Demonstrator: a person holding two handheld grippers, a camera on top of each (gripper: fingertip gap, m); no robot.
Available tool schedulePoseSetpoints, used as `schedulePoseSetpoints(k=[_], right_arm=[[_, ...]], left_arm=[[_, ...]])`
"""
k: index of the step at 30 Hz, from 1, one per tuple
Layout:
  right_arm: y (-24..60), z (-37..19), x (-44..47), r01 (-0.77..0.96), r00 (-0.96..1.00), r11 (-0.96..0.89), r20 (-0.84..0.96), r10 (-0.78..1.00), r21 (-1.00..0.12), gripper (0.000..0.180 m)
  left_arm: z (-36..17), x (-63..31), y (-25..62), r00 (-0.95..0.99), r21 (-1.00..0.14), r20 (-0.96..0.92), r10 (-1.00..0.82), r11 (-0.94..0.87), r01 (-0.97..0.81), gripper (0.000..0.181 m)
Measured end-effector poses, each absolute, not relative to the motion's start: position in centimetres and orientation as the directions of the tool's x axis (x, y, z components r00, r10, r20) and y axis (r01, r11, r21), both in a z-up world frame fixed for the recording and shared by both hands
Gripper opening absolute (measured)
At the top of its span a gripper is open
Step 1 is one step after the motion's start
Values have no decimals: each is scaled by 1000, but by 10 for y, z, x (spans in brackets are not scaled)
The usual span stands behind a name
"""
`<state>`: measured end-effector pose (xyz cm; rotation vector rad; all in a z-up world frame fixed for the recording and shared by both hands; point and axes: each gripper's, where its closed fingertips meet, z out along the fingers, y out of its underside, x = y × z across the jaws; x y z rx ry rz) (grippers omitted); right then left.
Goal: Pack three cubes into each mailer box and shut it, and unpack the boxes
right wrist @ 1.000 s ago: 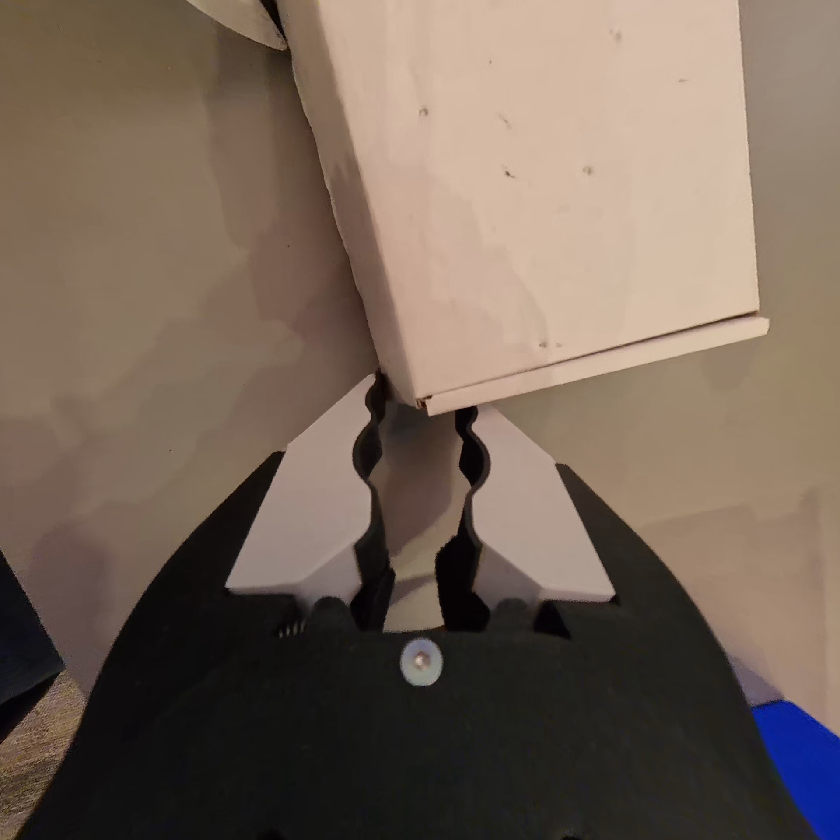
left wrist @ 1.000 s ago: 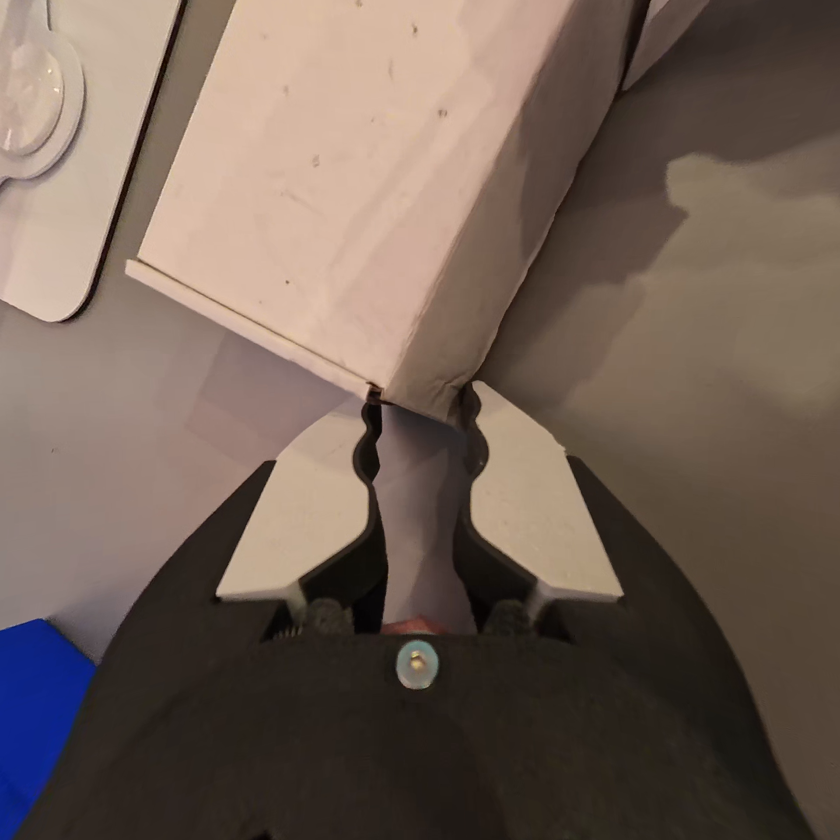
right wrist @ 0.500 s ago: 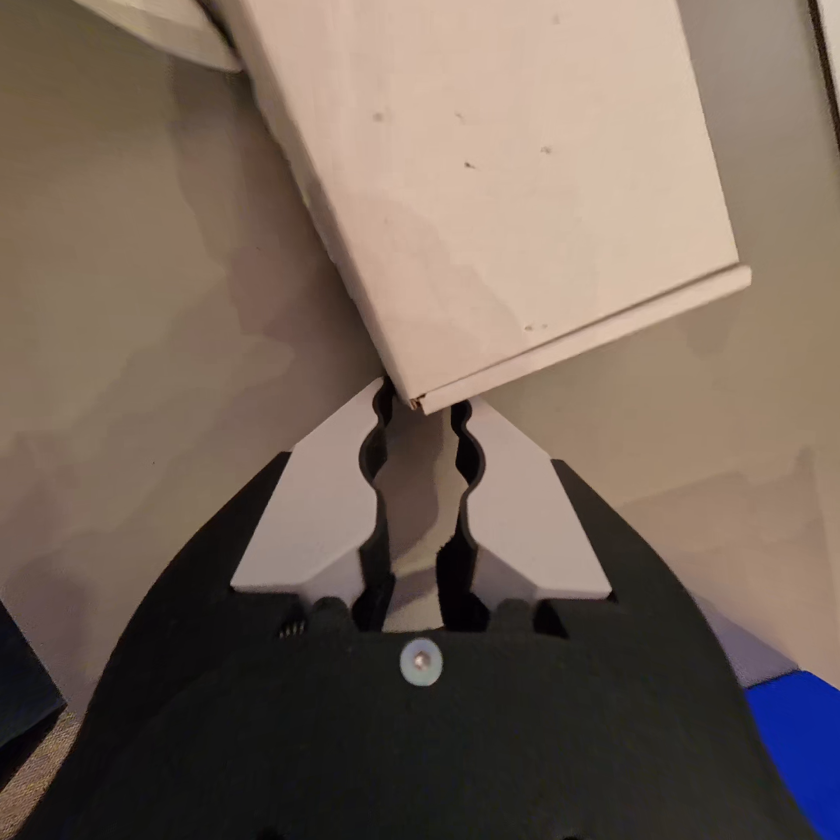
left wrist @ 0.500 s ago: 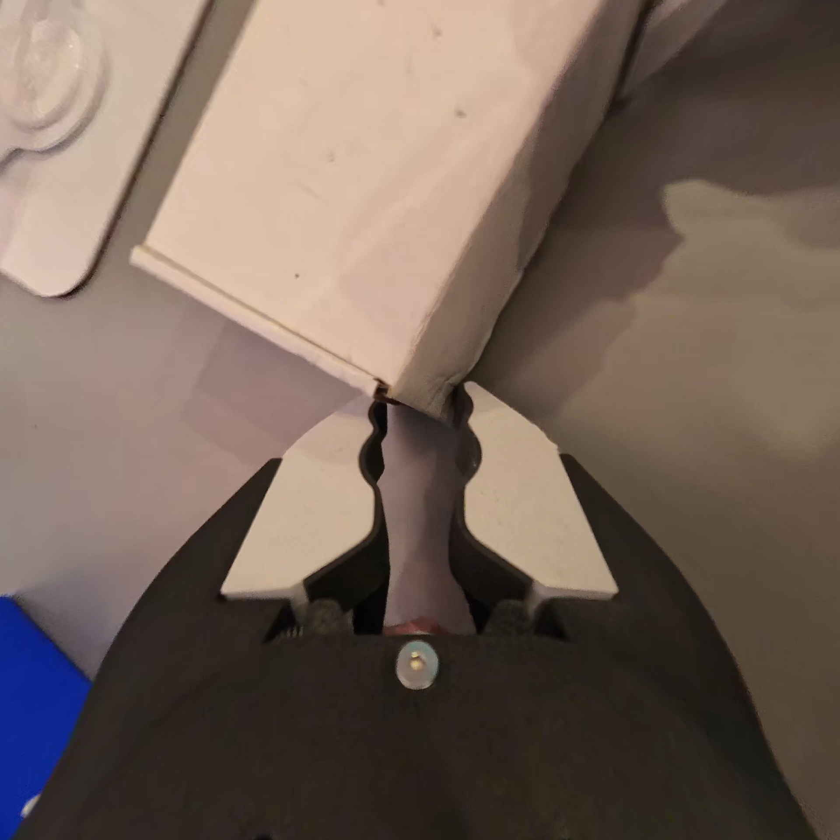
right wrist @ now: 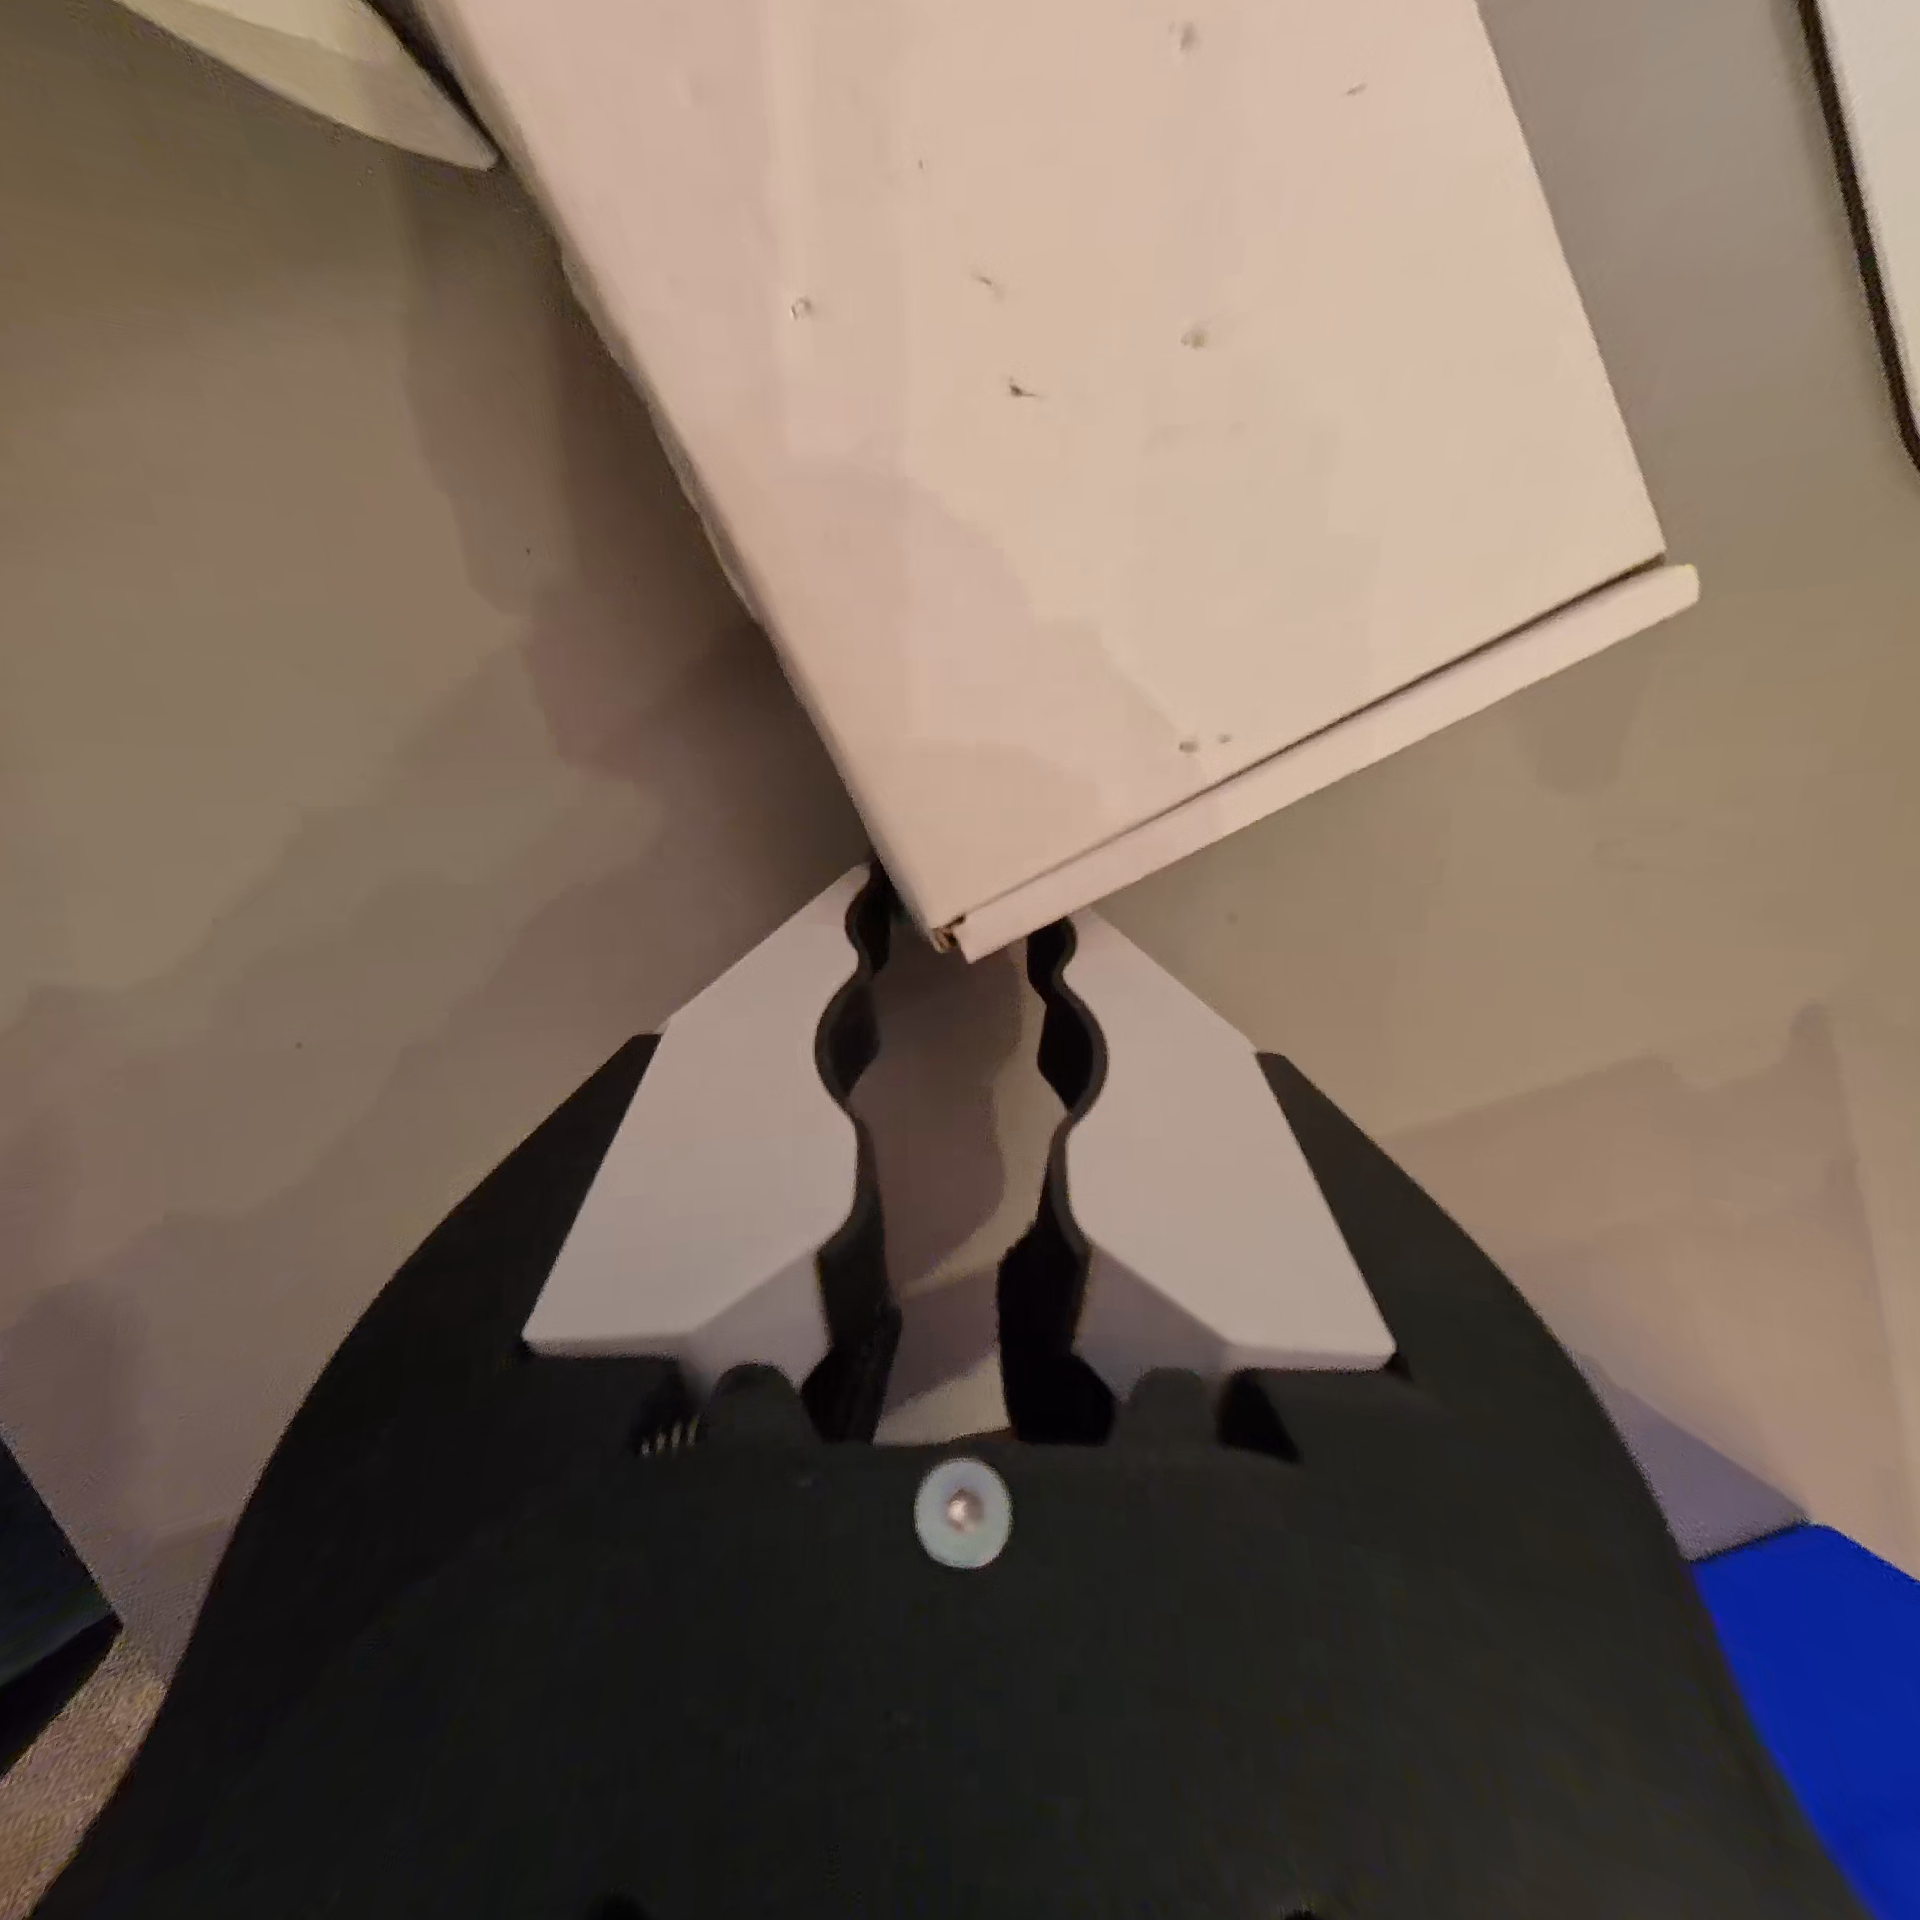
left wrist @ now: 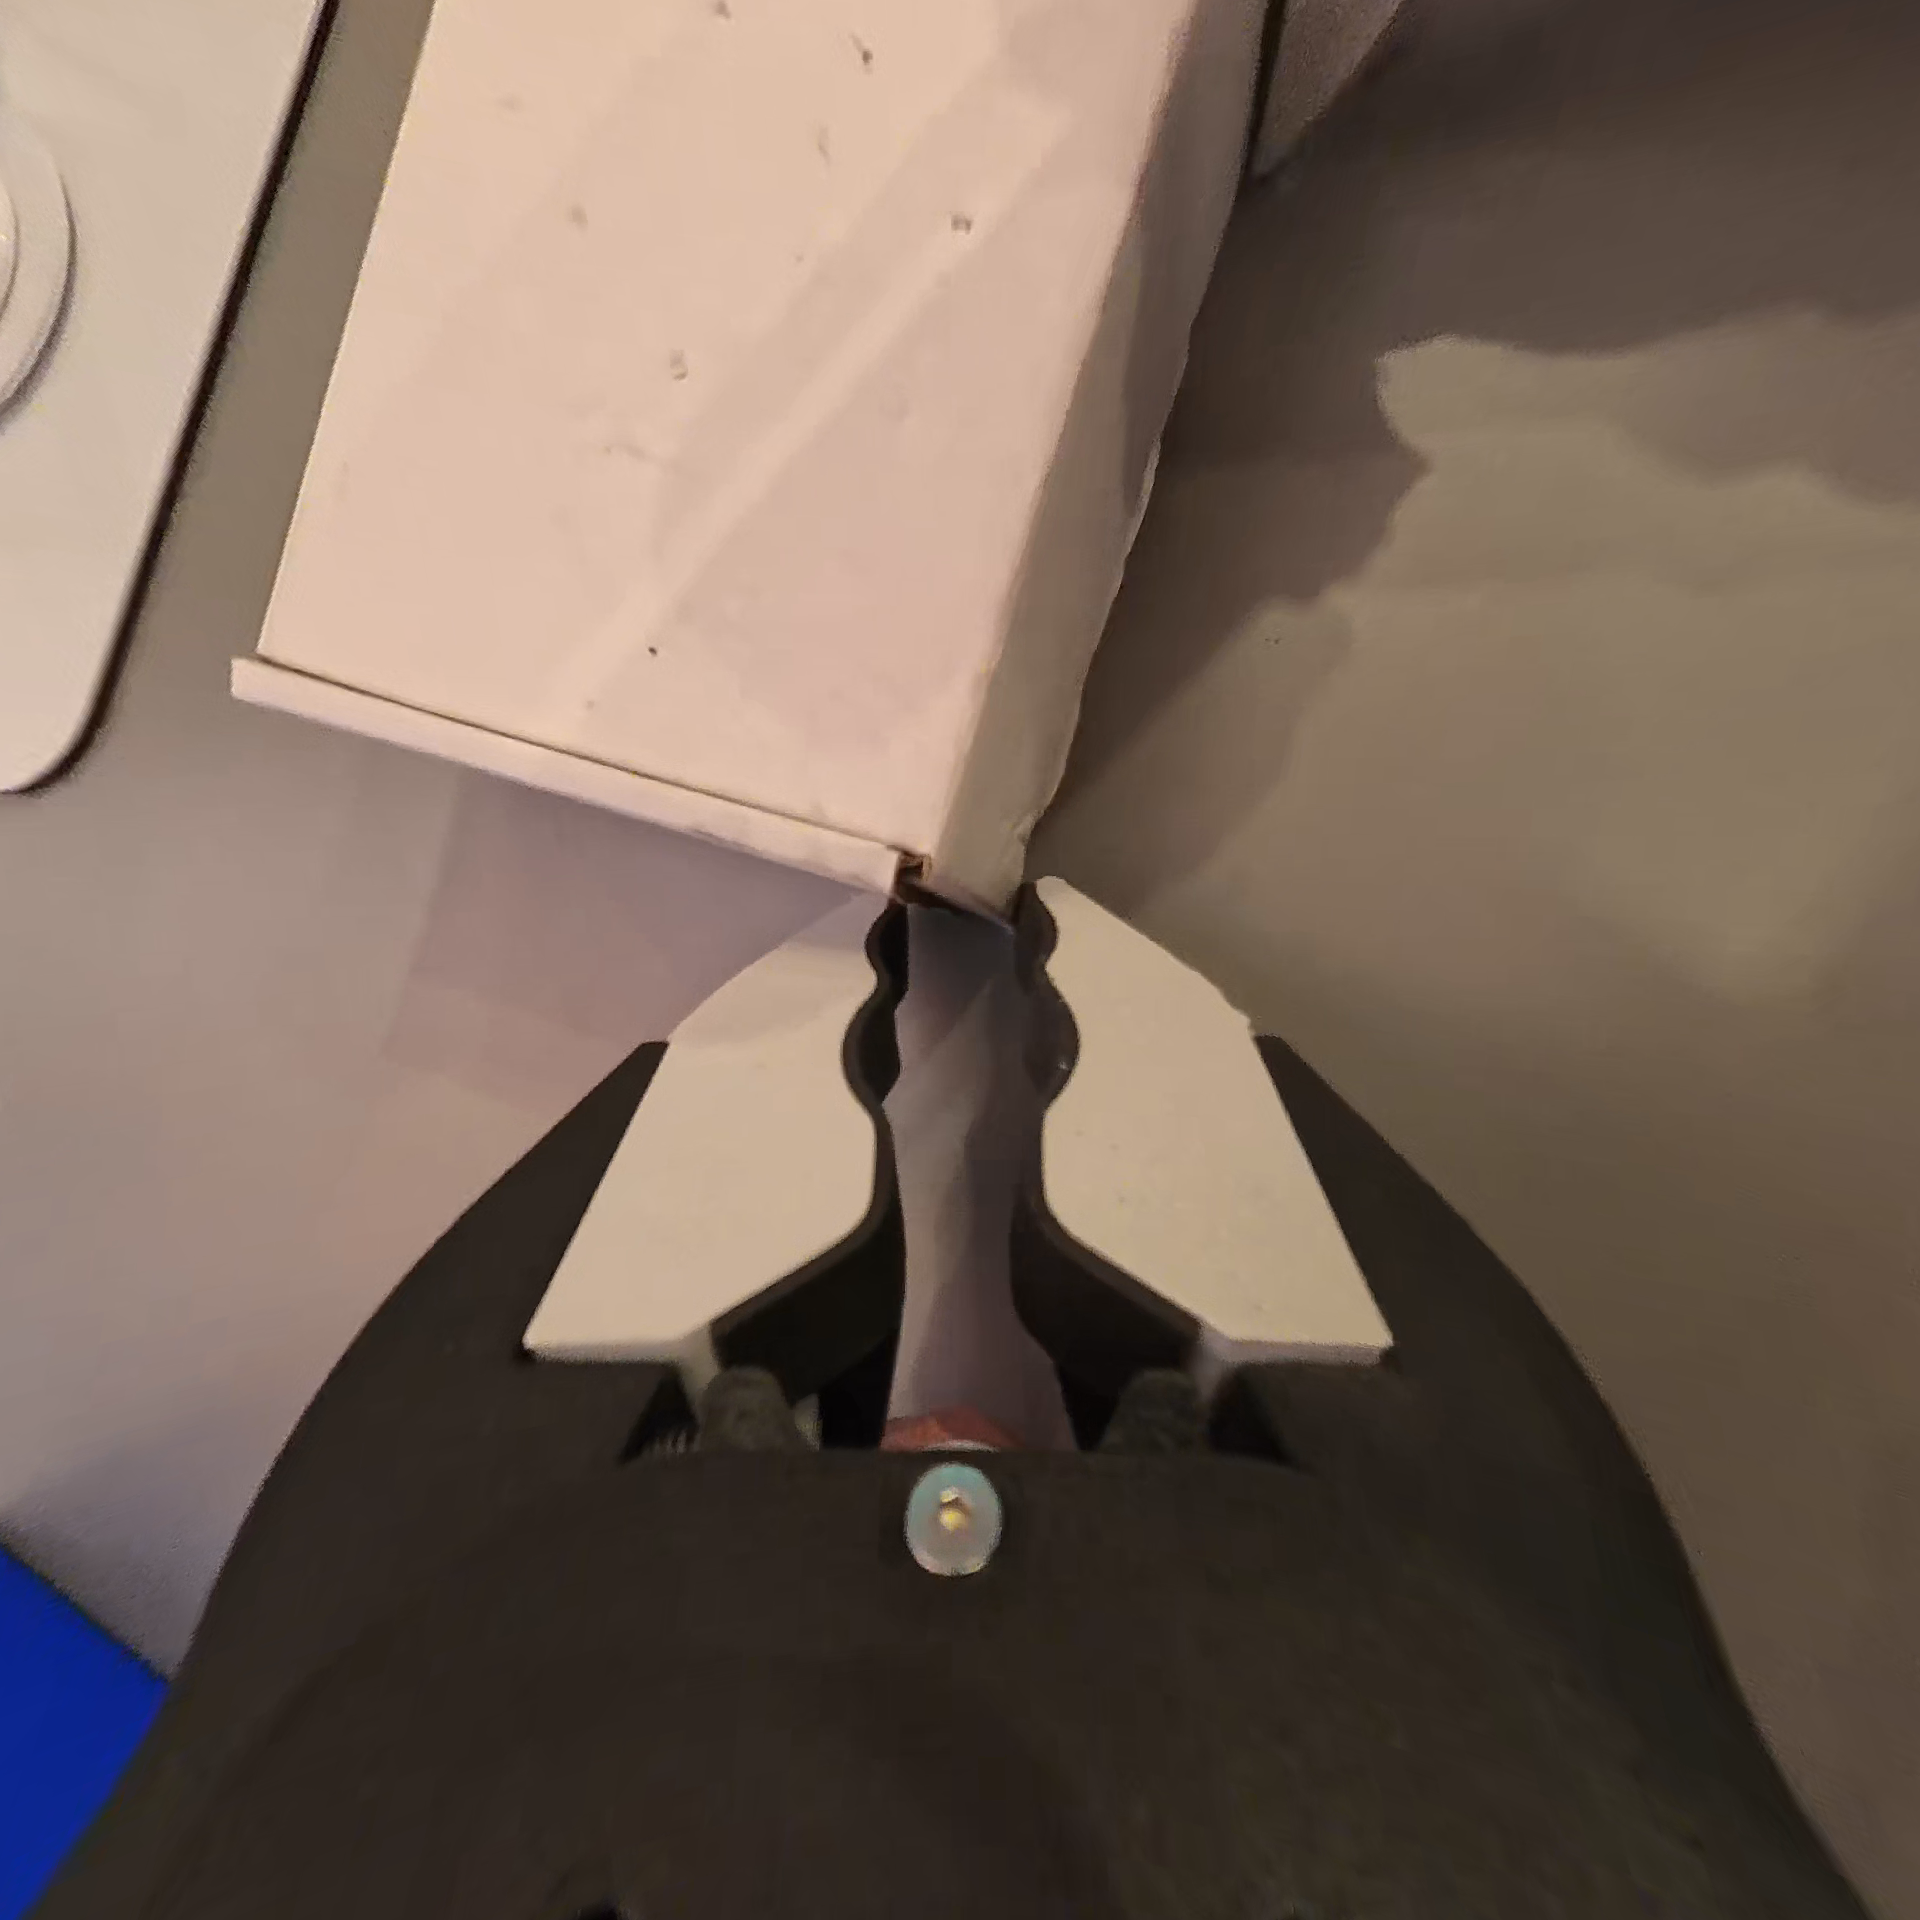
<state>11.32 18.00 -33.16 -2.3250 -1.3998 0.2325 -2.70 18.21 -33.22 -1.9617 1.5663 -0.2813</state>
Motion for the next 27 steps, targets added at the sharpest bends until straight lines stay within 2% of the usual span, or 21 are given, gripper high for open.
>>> schedulePoseSetpoints(k=[5, 10, 14, 18, 20, 21, 22, 24, 27], right_arm=[[184, -332, 112, 834, 464, -393, 106, 880, -389, 20], [187, -331, 115, 821, 474, -394, 109, 874, -412, 23], [180, -332, 117, 818, 465, -401, 63, 883, -412, 23], [177, -330, 117, 817, 471, -412, 54, 881, -403, 37], [180, -331, 115, 806, 489, -431, 46, 871, -406, 51], [181, -332, 114, 804, 492, -433, 47, 869, -408, 48], [183, -332, 115, 808, 494, -429, 67, 867, -404, 33], [185, -332, 117, 818, 485, -414, 92, 870, -400, 29], [181, -332, 118, 822, 490, -432, 74, 869, -372, 30]], left_arm=[[-334, -28, 189, 270, -556, -271, -924, -79, -828, 0], [-334, -29, 189, 287, -567, -251, -924, -100, -818, 1], [-329, -34, 183, 291, -590, -170, -941, -140, -795, 29], [-325, -33, 186, 311, -613, -129, -942, -171, -771, 52], [-332, -27, 188, 313, -592, -111, -943, -191, -783, 63], [-332, -21, 188, 309, -604, -92, -947, -194, -773, 62], [-332, -18, 191, 327, -609, -97, -940, -203, -767, 58], [-332, -20, 203, 374, -615, -149, -915, -210, -760, 33], [-331, -22, 200, 361, -605, -134, -923, -213, -767, 32]])
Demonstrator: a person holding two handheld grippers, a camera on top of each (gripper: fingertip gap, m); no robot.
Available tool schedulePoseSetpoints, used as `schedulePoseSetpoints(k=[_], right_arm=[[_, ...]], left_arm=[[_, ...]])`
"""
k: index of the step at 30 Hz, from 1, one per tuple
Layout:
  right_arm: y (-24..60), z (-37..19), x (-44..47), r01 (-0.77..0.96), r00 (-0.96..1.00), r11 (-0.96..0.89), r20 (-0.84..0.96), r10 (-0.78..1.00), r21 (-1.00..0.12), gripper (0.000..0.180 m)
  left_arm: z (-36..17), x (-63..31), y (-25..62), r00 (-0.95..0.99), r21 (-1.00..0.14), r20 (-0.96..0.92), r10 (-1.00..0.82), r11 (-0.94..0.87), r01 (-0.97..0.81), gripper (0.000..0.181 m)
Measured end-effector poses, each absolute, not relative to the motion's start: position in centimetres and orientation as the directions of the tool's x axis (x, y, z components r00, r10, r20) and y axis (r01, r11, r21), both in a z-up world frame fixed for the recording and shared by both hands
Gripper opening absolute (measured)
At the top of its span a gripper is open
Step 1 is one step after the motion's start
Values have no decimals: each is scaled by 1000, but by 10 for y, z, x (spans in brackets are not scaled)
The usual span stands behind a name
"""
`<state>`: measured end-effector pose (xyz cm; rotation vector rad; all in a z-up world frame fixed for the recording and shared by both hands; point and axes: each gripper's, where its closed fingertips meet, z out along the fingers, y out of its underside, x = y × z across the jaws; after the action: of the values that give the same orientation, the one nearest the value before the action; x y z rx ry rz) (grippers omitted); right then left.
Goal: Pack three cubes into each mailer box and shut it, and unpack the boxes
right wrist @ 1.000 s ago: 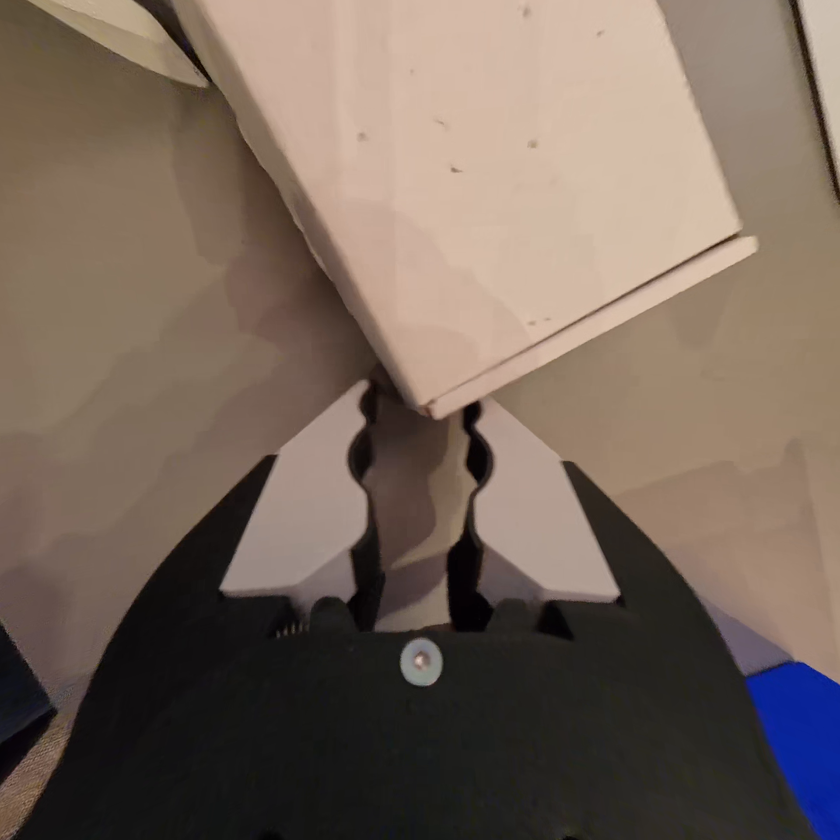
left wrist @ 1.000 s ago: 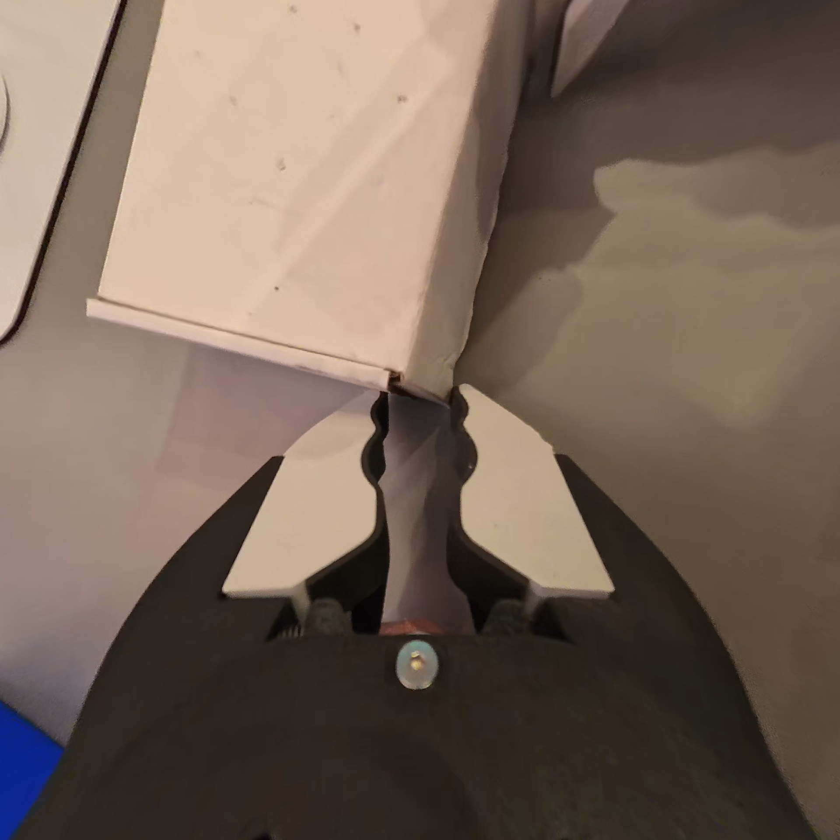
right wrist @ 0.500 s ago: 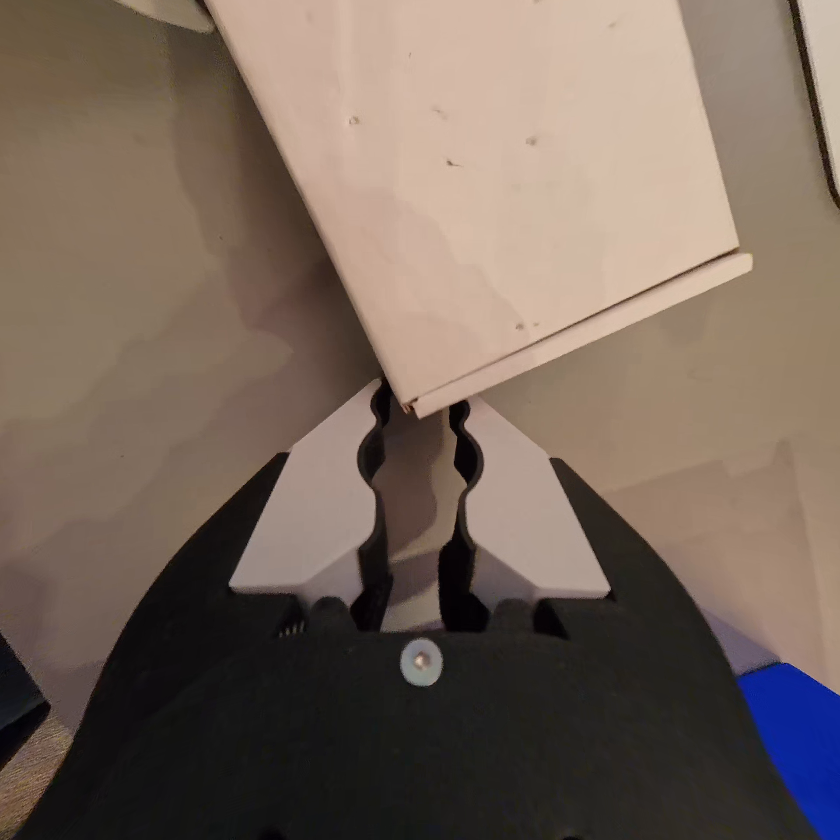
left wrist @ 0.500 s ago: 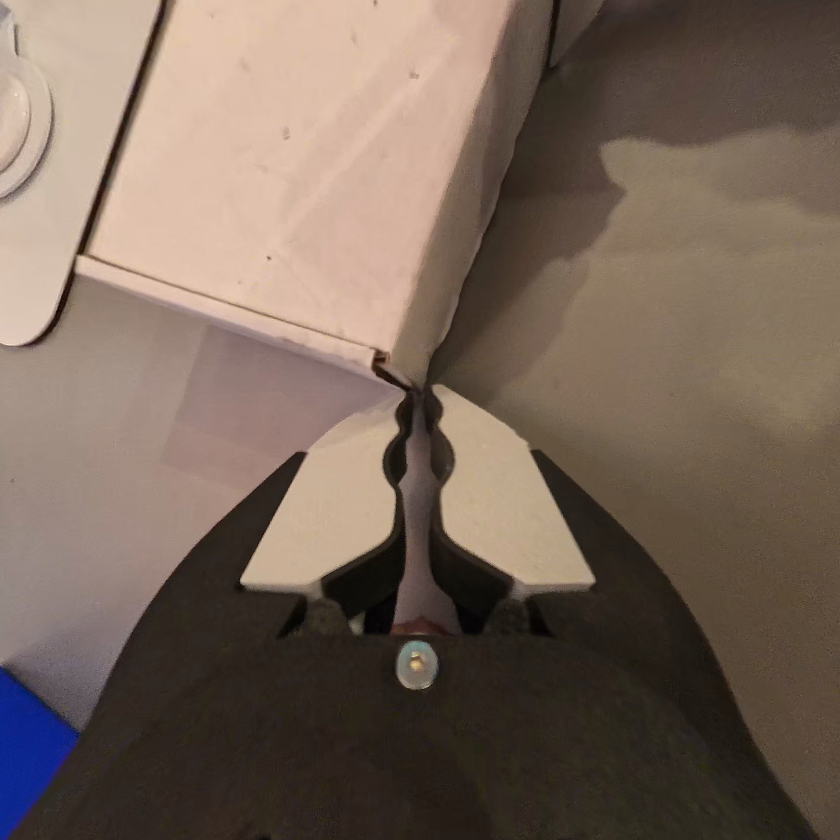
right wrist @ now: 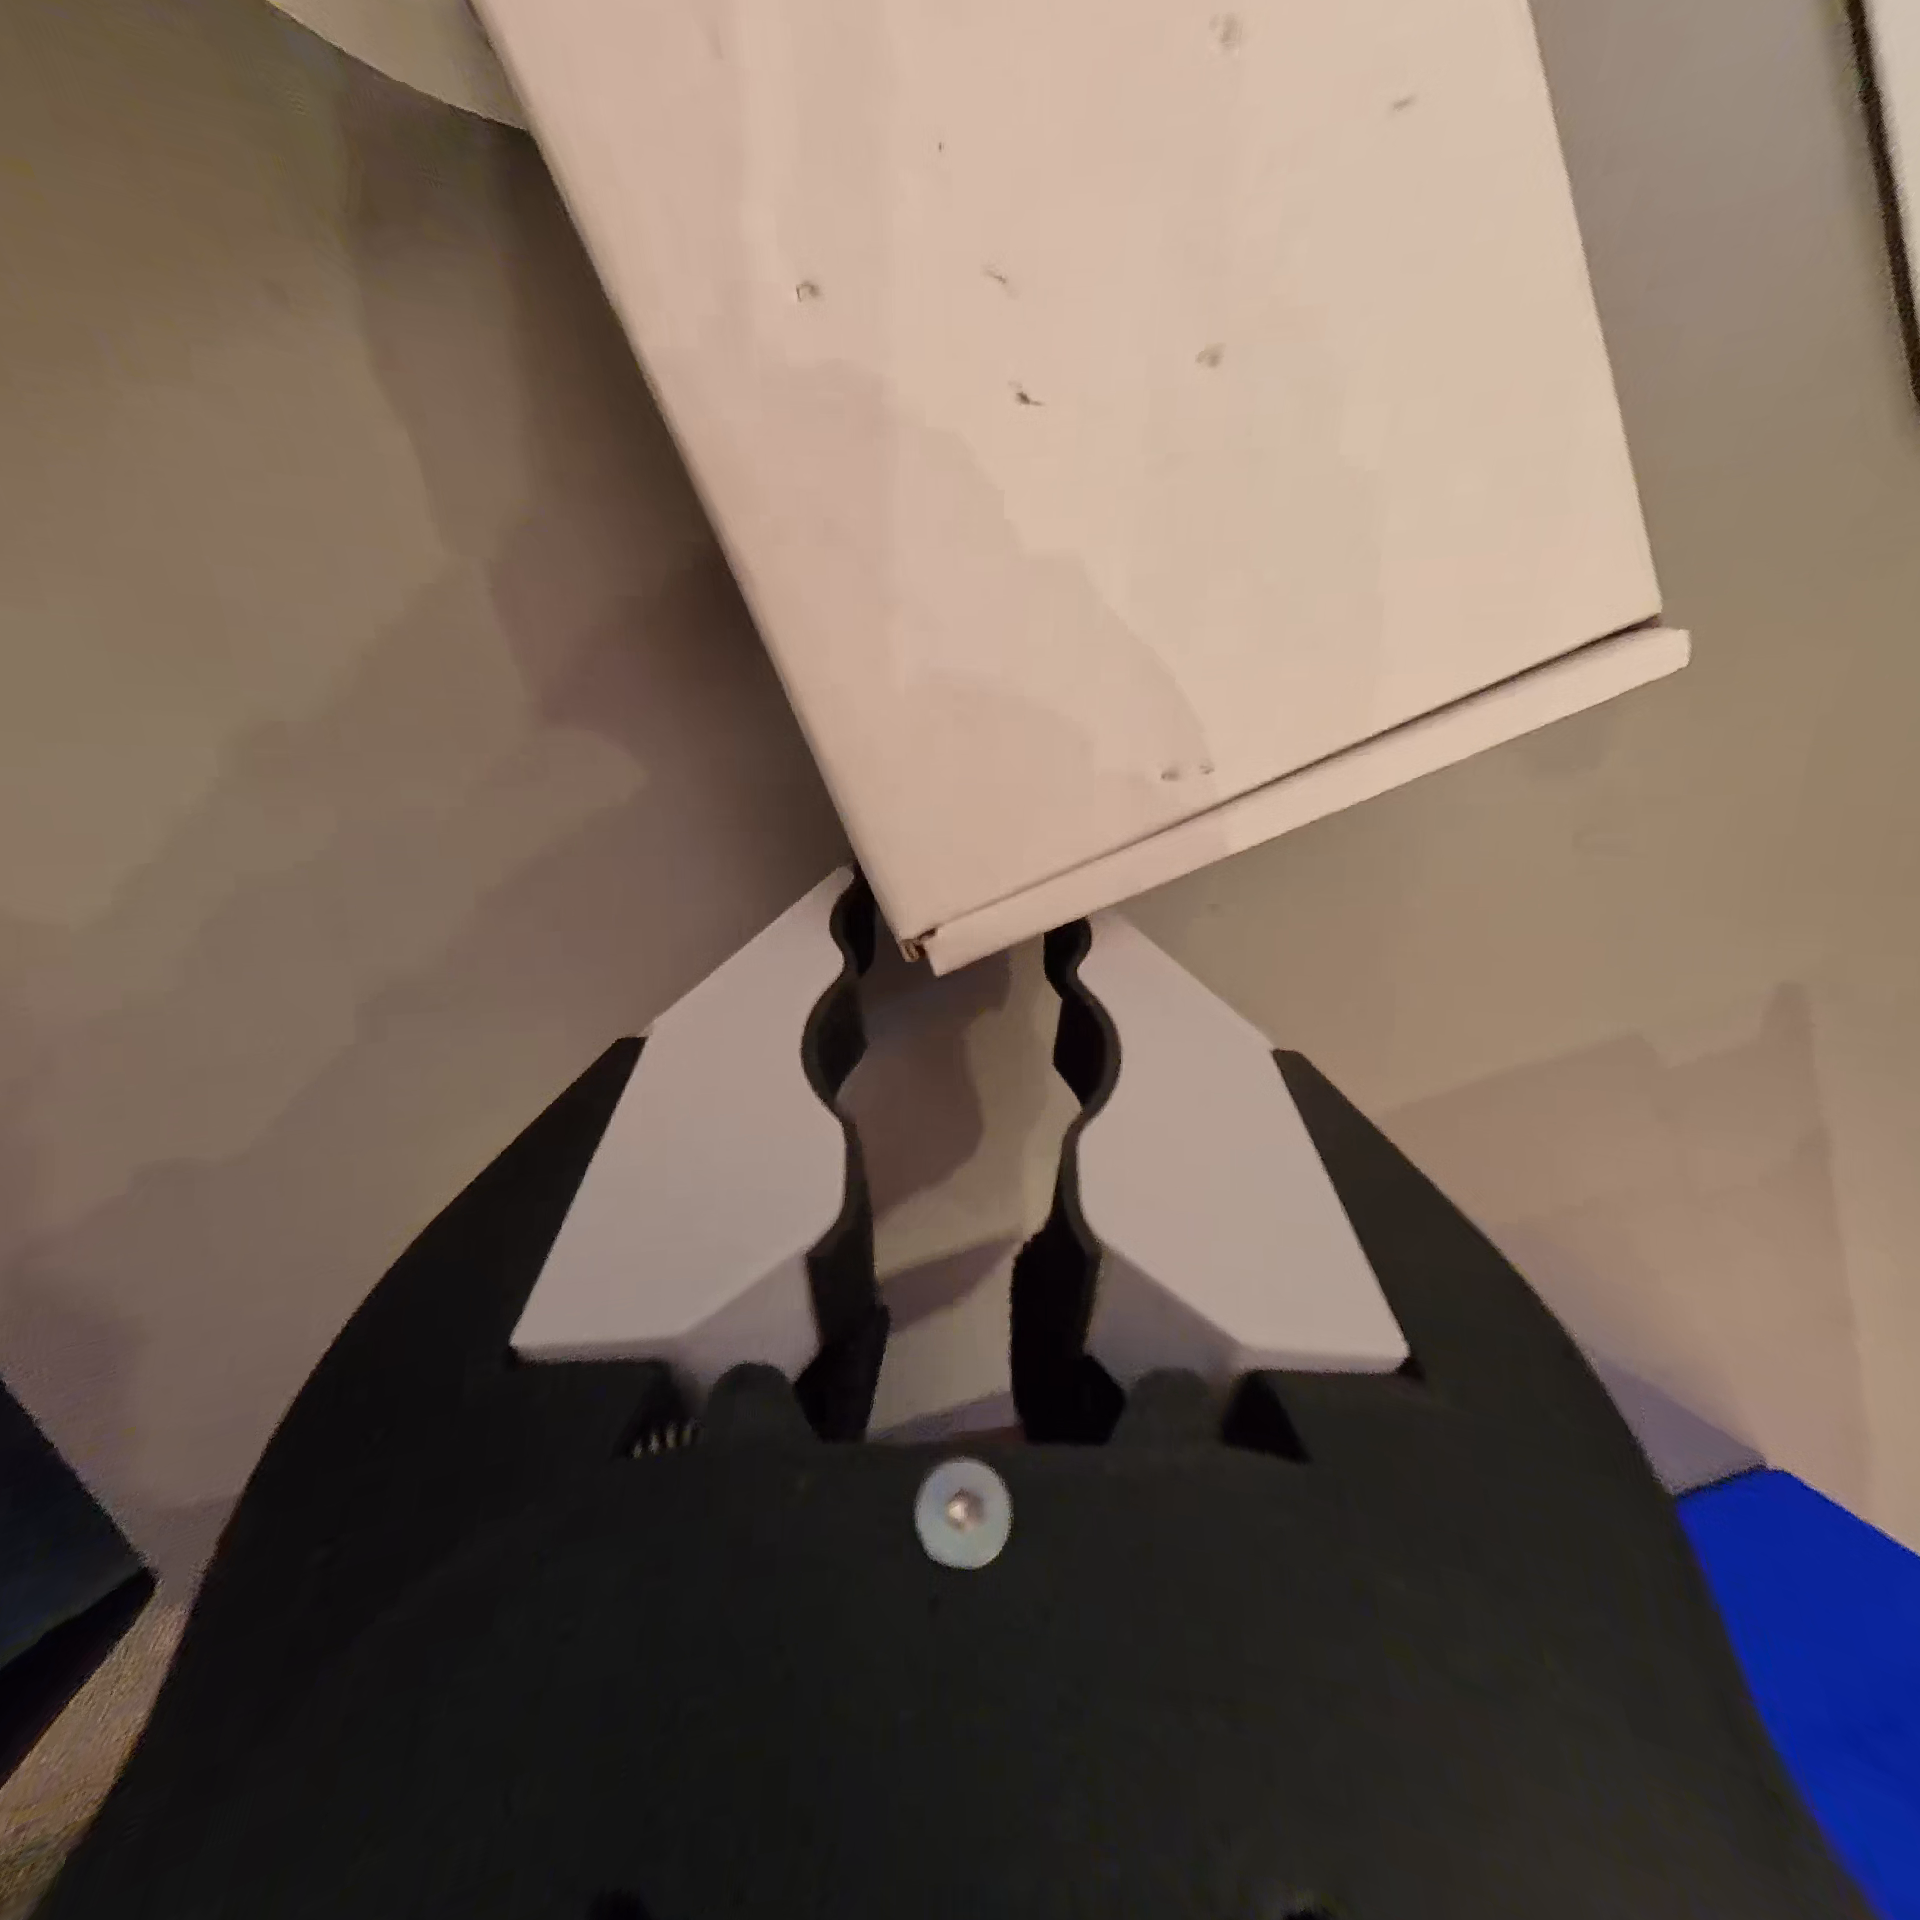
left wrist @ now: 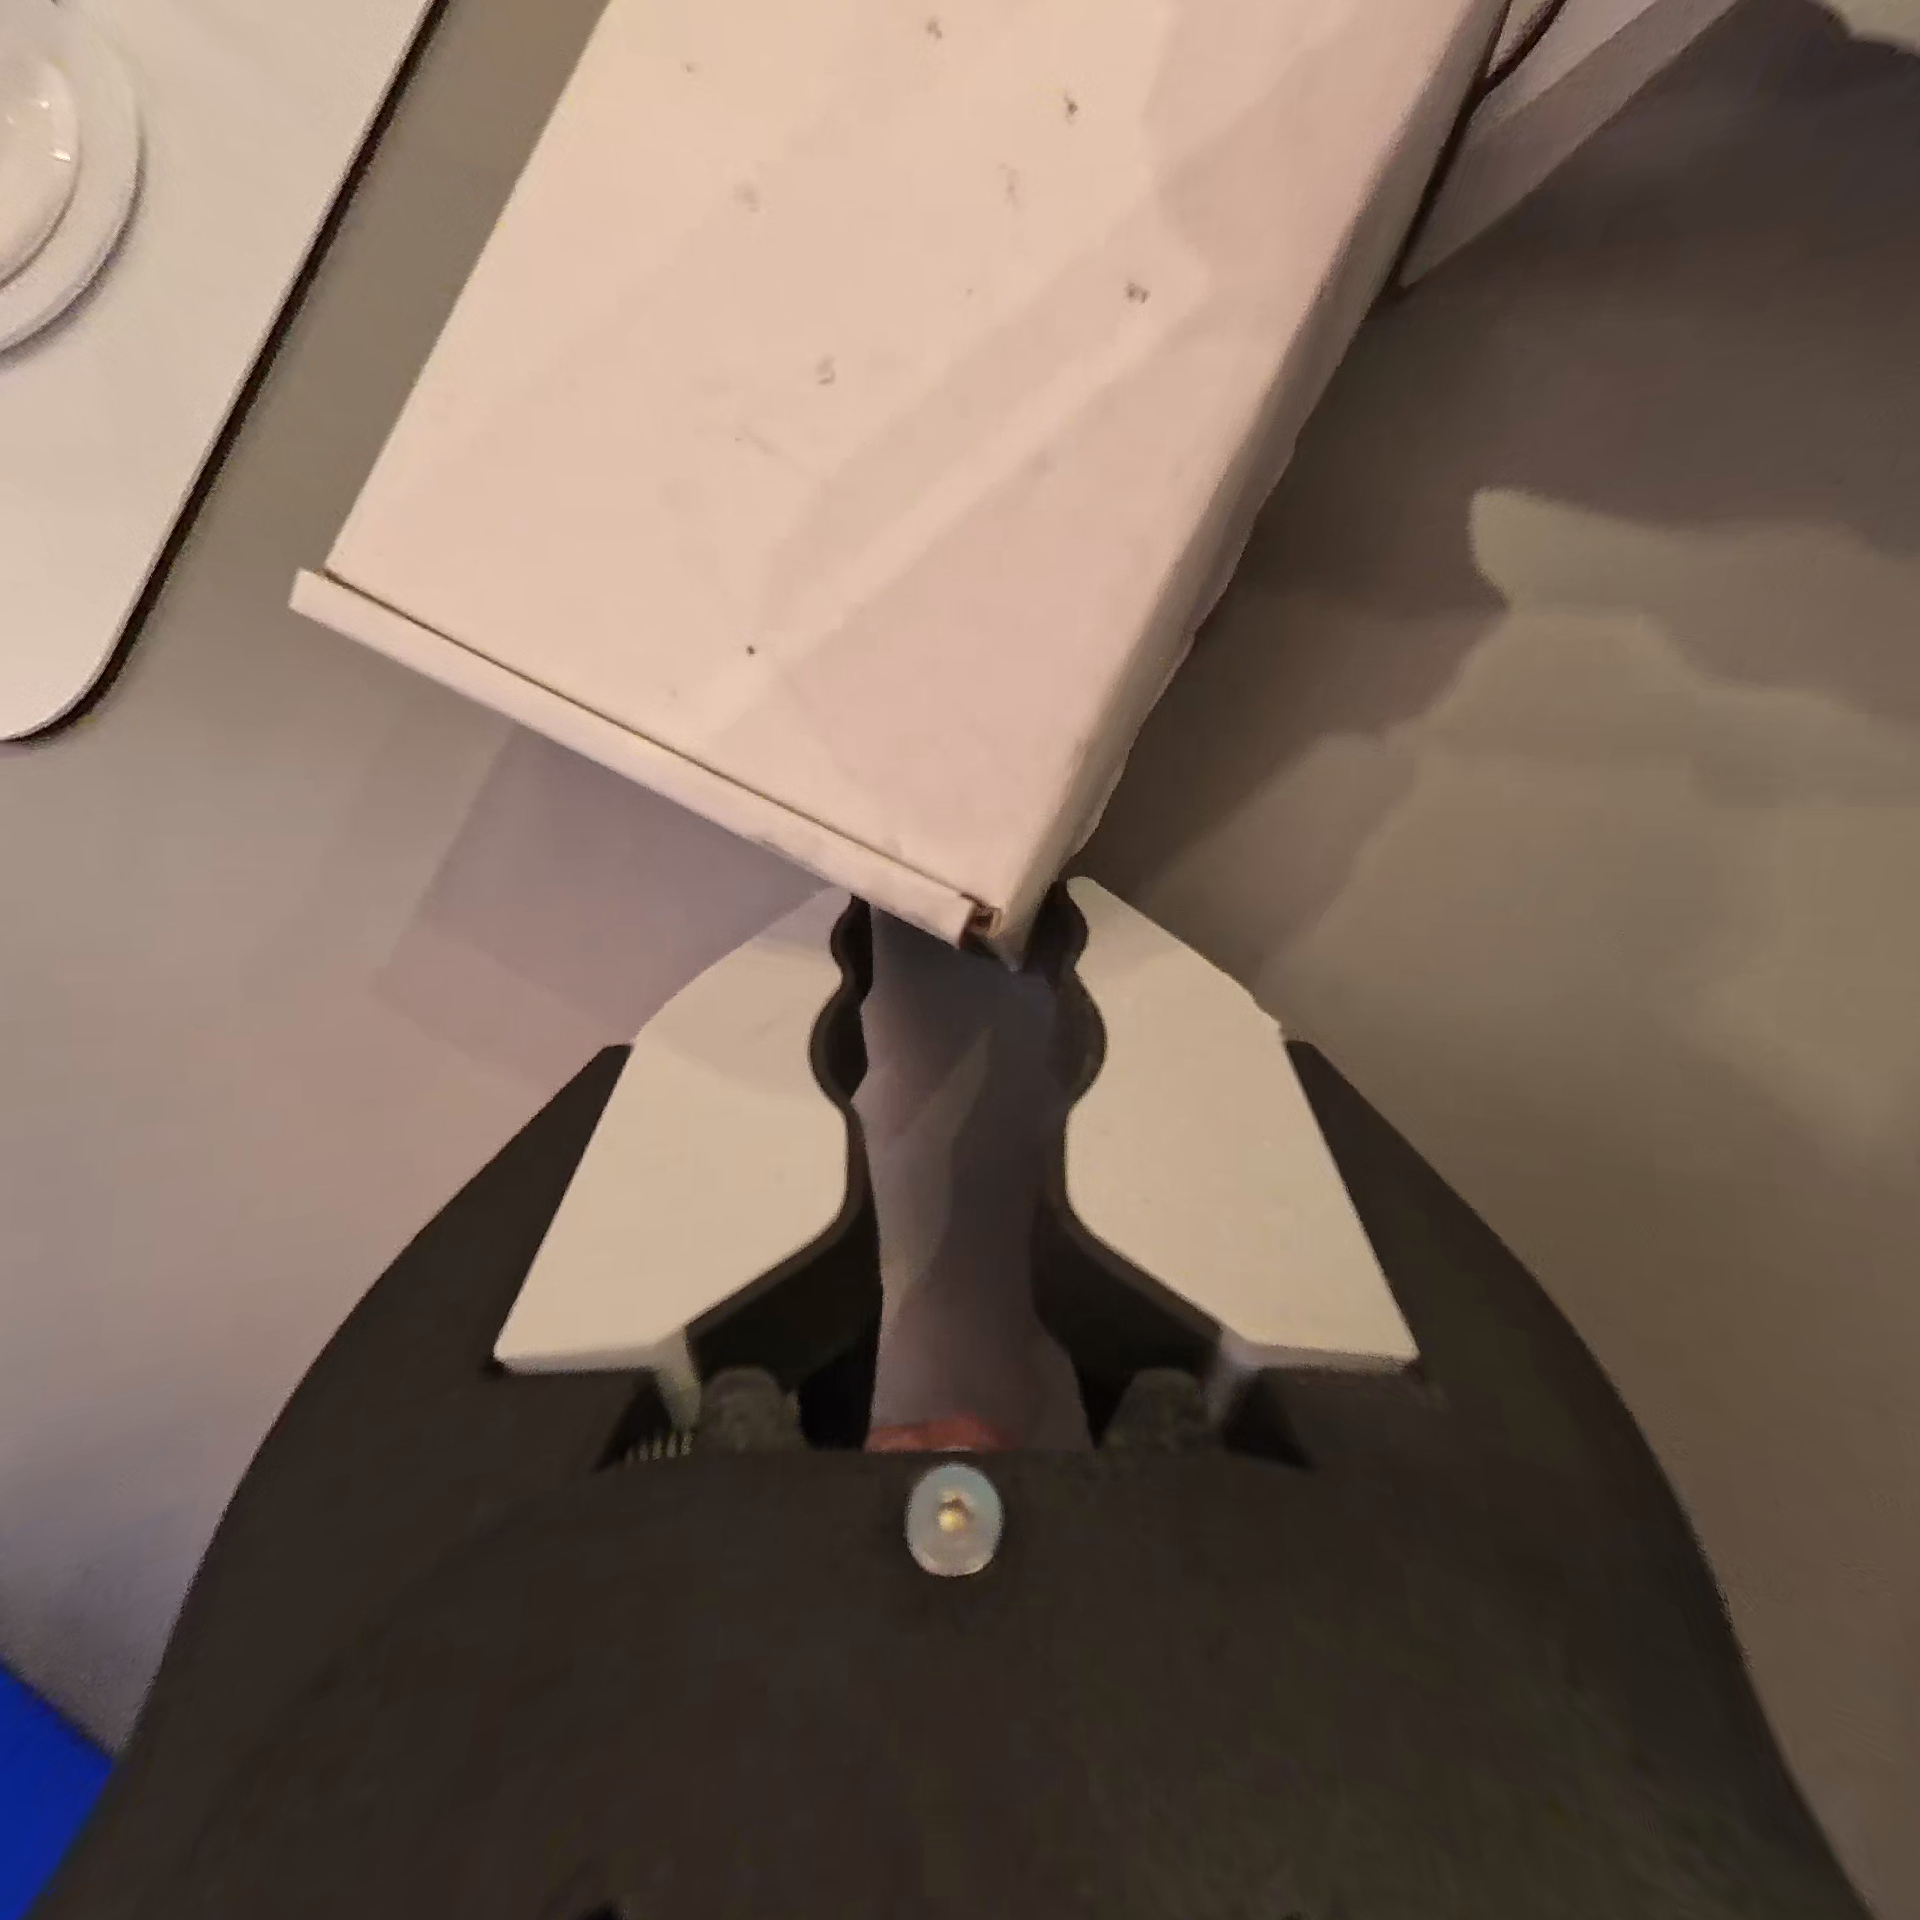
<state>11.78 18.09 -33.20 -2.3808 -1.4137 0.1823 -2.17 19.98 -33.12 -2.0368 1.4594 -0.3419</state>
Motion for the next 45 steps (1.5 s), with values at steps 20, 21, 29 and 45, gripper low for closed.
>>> schedulePoseSetpoints(k=[20, 21, 29, 45], right_arm=[[225, -330, 53, 982, 173, -163, 104, 979, -97, 137], [226, -330, 51, 982, 168, -157, 108, 980, -108, 136], [229, -266, 71, 954, 203, -152, 185, 962, -258, 135], [210, -159, 392, 949, 281, -313, 363, 888, 31, 135]], left_arm=[[-334, -29, 188, 363, -599, -7, -932, -287, -747, 45], [-334, -29, 188, 363, -601, -5, -932, -287, -746, 45], [-329, -29, 186, 366, -625, 35, -930, -306, -718, 48], [-332, -20, 177, 350, -618, 50, -935, -304, -725, 50]])
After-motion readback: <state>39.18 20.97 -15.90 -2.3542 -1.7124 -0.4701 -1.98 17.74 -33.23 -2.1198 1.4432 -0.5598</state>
